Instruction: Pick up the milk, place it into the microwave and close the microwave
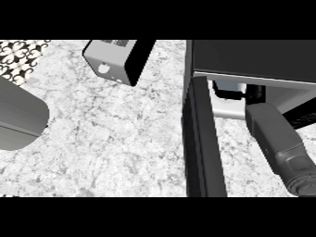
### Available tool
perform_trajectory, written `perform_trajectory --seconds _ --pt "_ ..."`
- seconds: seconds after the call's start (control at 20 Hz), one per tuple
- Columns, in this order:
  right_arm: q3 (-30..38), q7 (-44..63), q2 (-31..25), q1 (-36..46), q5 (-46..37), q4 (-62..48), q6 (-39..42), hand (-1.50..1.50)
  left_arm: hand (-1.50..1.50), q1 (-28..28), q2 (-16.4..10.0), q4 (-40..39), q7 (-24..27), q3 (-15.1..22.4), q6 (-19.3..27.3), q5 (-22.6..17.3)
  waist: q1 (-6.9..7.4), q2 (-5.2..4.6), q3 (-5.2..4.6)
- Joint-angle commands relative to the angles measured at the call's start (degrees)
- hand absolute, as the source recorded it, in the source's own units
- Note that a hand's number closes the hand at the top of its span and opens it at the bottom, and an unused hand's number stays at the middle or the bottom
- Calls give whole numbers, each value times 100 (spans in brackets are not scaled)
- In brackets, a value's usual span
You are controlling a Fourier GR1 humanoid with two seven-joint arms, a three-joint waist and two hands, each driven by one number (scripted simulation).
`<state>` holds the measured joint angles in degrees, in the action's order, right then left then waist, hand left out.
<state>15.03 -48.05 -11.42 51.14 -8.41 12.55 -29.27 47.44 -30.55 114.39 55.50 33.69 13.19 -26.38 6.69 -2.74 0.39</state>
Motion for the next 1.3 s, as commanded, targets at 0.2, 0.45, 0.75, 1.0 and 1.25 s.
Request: perform_trajectory --seconds 0.2,0.45,0.75,1.0,1.25 --pt "74 -193 -41 376 -156 -110 -1131 150 -150 -212 50 -264 40 -28 -38 115 154 -59 -14" --pt "243 -212 -92 369 -133 -129 -1779 150 -150 -118 -56 -192 27 -35 -181 10 226 -70 -9" --pt "315 -303 -97 352 -165 -179 -1851 150 -150 -463 49 -336 -111 -136 -184 -59 154 -115 -3" --pt "-339 1500 -689 -39 -1011 -1230 -3464 -150 -150 -489 -27 -202 -137 -154 -137 44 342 -254 -67" --pt "-877 1449 -190 391 -1540 -1126 -2472 -150 -150 -632 44 -286 -270 -145 -101 27 370 -146 -1"
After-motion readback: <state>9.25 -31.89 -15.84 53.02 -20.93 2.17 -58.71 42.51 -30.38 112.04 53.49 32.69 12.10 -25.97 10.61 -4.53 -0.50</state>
